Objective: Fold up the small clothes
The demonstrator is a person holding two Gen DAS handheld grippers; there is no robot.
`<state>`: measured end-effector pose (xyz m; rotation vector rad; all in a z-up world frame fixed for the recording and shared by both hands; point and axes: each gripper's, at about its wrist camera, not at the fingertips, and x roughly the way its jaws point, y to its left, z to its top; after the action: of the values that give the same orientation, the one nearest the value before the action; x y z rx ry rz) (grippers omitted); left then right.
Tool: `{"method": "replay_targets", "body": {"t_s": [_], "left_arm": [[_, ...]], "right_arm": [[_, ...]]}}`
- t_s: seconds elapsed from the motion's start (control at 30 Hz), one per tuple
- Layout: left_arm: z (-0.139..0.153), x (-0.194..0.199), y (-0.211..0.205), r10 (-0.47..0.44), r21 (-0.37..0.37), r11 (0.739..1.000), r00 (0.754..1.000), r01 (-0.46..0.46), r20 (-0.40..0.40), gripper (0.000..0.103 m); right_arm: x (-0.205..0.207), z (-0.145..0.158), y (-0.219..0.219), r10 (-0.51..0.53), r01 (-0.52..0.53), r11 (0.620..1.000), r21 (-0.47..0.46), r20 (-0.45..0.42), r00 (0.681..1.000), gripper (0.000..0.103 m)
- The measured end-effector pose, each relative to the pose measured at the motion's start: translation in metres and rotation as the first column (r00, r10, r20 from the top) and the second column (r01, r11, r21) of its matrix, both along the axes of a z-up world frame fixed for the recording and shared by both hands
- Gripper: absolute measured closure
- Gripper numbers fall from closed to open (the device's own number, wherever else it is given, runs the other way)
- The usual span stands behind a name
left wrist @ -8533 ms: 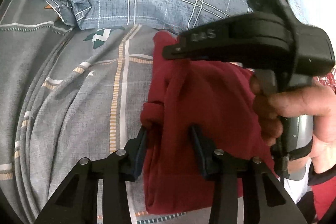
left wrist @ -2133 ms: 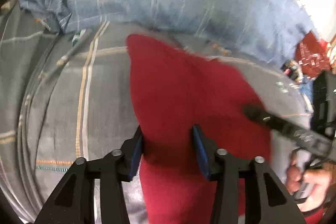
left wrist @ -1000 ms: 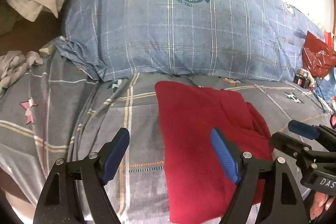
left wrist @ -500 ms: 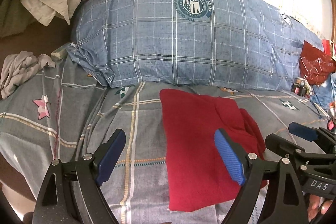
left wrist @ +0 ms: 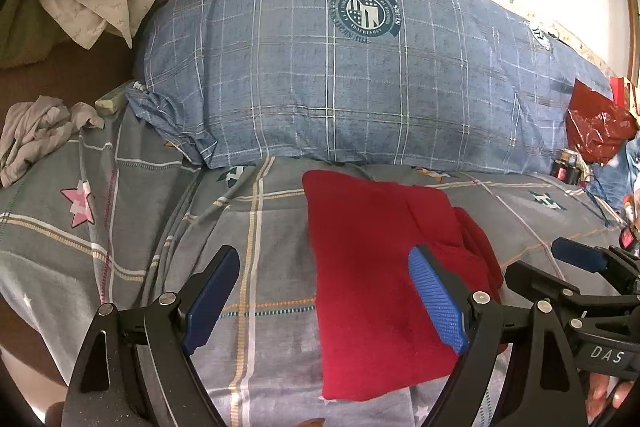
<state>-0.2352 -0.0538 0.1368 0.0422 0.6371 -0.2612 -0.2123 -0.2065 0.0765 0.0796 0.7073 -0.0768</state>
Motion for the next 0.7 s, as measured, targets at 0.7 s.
{"method": "replay_targets", "body": {"t_s": [0.7], "left_arm": [[-0.007, 0.014, -0.006, -0.004, 0.006, 1.0, 1.0, 0.004, -0.016, 0.016]], "right_arm": [[0.011, -0.009, -0.004, 0.0, 0.0, 1.0, 0.02, -0.028, 1.0, 0.018]]}}
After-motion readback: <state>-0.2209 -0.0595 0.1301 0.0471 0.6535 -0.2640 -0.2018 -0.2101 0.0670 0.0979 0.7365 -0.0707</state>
